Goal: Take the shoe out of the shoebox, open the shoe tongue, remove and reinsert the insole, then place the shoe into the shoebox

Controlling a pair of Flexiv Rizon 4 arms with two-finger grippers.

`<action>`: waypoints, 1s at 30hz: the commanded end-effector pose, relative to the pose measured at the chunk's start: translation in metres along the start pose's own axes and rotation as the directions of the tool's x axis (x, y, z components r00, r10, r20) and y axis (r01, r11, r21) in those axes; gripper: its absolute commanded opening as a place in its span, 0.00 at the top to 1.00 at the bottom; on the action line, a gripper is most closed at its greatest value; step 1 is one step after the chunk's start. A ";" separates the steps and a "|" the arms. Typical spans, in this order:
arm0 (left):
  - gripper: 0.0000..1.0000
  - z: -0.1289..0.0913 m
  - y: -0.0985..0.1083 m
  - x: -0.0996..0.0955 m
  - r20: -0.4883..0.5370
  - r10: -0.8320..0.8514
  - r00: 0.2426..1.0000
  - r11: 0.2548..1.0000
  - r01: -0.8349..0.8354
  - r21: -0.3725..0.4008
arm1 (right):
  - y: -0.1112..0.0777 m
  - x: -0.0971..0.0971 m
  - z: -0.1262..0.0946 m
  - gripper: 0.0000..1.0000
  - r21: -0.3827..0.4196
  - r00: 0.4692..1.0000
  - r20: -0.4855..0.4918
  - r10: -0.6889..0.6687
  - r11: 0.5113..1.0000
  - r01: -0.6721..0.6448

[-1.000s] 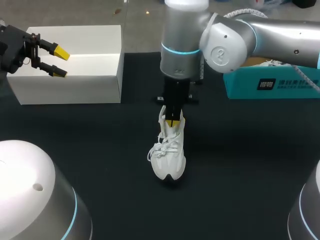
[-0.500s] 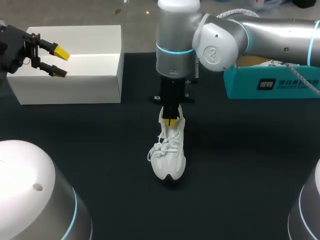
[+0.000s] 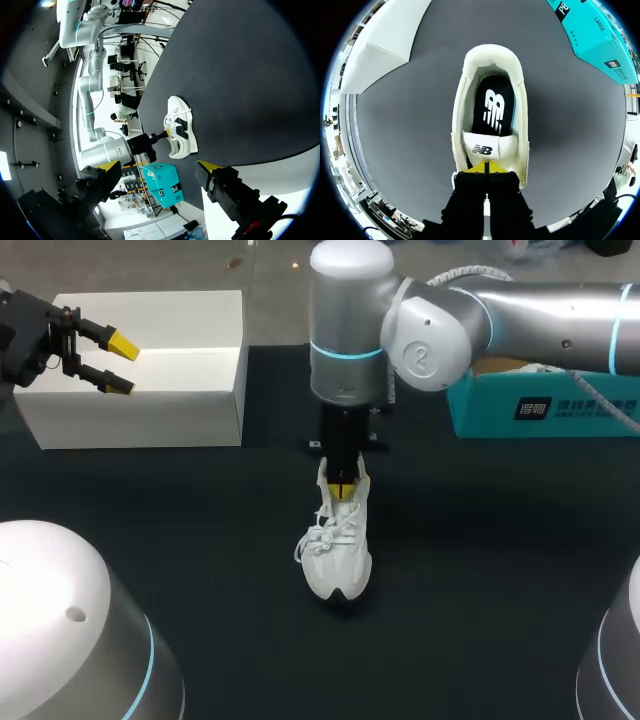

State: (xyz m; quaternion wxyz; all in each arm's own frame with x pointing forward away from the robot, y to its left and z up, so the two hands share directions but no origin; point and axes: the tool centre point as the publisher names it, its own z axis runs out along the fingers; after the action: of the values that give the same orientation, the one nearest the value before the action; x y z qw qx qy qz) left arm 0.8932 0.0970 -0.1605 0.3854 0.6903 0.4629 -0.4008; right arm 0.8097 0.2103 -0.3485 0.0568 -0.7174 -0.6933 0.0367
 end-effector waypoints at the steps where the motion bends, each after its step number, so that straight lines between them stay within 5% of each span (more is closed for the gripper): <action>1: 0.00 0.000 0.000 0.000 -0.003 0.001 1.000 1.000 -0.001 0.001 | -0.005 -0.002 -0.018 1.00 -0.043 1.000 0.007 -0.011 0.999 0.012; 9: 0.00 0.000 0.000 0.000 -0.003 0.001 1.000 1.000 -0.001 0.001 | 0.005 0.001 0.000 1.00 -0.005 0.994 0.046 -0.098 0.995 0.099; 13: 0.00 0.000 0.000 0.000 -0.003 0.001 1.000 1.000 -0.001 0.001 | 0.000 -0.002 -0.023 1.00 -0.141 0.953 0.040 -0.299 0.943 0.302; 16: 0.00 0.000 0.000 0.000 -0.003 0.001 1.000 1.000 -0.001 0.001 | -0.005 -0.004 -0.038 1.00 -0.191 0.847 0.042 -0.530 0.828 0.528; 17: 0.00 0.000 0.000 0.000 -0.003 0.001 1.000 1.000 -0.001 0.001 | -0.009 -0.005 -0.040 1.00 -0.194 0.767 0.054 -0.639 0.747 0.636; 19: 0.00 0.000 0.000 0.000 -0.003 0.001 1.000 1.000 -0.001 0.001 | -0.022 -0.011 -0.037 1.00 -0.160 0.510 0.012 -0.860 0.502 0.850; 20: 0.00 0.000 0.000 0.000 -0.003 0.001 1.000 1.000 -0.001 0.001 | -0.025 -0.013 -0.036 1.00 -0.150 0.473 -0.004 -0.881 0.468 0.871; 30: 0.00 0.000 0.000 0.000 -0.003 0.001 1.000 1.000 -0.001 0.001 | -0.025 -0.013 -0.036 1.00 -0.150 0.473 -0.004 -0.881 0.468 0.871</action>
State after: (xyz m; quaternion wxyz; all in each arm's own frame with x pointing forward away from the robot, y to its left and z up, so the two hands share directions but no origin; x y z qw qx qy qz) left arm 0.8931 0.0971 -0.1605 0.3854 0.6903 0.4630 -0.4008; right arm 0.7895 0.2021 -0.3075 0.0279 -0.4329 -0.9004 -0.0329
